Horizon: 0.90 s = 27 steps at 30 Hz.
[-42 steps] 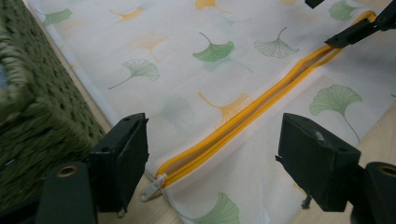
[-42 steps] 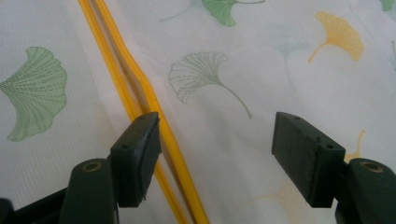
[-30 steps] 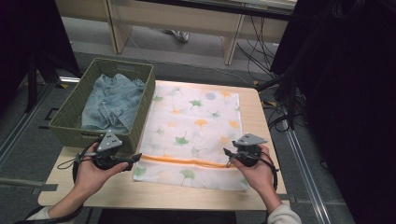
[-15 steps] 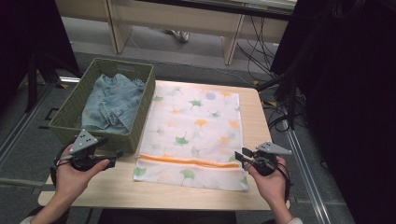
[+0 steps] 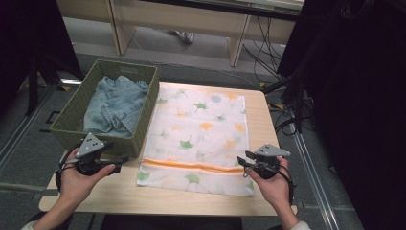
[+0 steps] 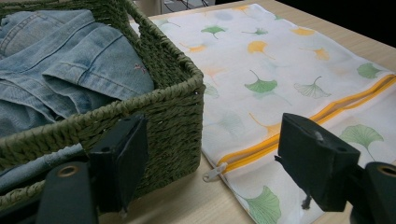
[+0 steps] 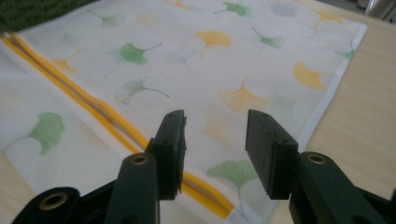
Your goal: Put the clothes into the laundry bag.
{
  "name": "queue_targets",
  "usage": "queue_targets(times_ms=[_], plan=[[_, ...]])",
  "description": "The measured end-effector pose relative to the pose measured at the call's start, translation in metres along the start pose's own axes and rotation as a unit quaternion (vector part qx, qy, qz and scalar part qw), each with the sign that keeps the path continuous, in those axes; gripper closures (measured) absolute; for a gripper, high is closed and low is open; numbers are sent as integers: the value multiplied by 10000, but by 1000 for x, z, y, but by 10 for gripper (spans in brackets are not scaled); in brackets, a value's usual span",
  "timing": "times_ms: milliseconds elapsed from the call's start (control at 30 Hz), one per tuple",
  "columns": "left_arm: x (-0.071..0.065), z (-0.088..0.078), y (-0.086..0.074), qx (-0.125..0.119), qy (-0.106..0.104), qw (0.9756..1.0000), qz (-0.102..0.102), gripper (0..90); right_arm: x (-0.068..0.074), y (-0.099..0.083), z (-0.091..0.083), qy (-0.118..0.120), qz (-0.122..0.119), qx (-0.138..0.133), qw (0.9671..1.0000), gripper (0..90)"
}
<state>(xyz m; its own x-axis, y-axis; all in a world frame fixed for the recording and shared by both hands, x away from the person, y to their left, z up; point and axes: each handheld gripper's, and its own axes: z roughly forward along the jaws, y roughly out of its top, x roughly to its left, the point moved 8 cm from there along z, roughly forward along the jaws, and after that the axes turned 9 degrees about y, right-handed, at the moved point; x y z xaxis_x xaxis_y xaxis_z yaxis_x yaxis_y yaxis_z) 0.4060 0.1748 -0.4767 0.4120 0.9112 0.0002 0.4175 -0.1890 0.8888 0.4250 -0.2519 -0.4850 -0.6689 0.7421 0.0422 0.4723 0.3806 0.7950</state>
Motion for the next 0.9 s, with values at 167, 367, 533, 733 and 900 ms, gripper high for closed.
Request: queue_targets(times_ms=[167, 367, 533, 733, 900], plan=[[-2, 2, 0, 15, -3, 10000, 33, 241, 9, 10, 23, -34, -1088, 462, 9930, 578], [-3, 3, -1, 42, -50, 10000, 32, 243, 37, 13, 76, 290, -2240, 1274, 9658, 537], [-4, 3, -1, 42, -83, 9999, 62, 243, 48, 13, 101, 457, -2604, 1578, 9514, 524], [-6, 3, -1, 47, -119, 9999, 66, 243, 59, 9, 121, 584, -2910, 1847, 9369, 478], [-6, 4, -1, 60, -137, 9999, 71, 244, 66, 3, 122, 603, -3198, 1994, 9243, 447]])
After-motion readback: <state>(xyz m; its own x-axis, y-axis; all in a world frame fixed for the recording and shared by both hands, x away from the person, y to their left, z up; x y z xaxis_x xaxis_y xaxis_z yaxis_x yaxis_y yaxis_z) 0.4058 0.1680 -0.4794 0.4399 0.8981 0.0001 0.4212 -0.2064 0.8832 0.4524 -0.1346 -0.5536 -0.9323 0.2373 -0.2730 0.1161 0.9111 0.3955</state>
